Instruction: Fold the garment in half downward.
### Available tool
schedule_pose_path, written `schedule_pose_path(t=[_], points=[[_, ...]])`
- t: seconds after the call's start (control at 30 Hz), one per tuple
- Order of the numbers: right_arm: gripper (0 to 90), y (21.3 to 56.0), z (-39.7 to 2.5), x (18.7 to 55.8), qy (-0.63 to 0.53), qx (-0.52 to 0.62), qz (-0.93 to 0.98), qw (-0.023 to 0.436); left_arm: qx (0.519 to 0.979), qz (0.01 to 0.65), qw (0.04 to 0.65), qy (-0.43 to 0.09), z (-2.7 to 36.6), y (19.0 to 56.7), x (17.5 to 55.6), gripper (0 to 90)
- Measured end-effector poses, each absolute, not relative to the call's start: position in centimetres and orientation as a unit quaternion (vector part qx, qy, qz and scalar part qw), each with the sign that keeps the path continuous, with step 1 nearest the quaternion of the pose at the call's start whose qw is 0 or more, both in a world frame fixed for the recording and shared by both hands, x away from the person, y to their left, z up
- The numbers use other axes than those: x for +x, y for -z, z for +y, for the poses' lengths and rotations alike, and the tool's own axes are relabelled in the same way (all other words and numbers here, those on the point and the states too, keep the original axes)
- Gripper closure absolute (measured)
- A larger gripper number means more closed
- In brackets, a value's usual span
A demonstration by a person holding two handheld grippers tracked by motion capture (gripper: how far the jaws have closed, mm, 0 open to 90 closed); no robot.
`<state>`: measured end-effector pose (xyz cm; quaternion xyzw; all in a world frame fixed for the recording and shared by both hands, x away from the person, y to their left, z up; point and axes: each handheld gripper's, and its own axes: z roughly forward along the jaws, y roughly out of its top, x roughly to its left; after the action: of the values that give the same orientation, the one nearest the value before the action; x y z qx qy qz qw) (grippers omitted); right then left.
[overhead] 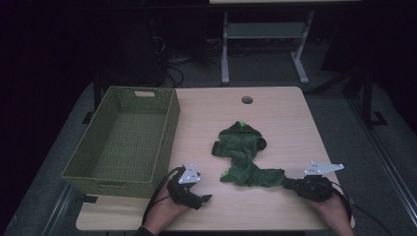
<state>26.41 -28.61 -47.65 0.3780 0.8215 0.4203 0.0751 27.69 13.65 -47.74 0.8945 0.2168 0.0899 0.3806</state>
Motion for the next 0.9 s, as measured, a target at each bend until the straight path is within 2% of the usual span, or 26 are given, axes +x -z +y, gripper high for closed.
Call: schedule_pose_path(t=[0.33, 0.9], points=[[85.0, 46.4, -28.5, 26.1, -0.428, 0.363, 0.823, 0.087, 0.894, 0.217, 0.382, -0.090, 13.6, 47.8, 27.7, 14.4], [85.0, 44.0, -25.4, 26.5, -0.445, 0.294, 0.839, 0.110, 0.895, 0.216, 0.379, -0.090, 13.6, 47.7, 27.7, 14.4]])
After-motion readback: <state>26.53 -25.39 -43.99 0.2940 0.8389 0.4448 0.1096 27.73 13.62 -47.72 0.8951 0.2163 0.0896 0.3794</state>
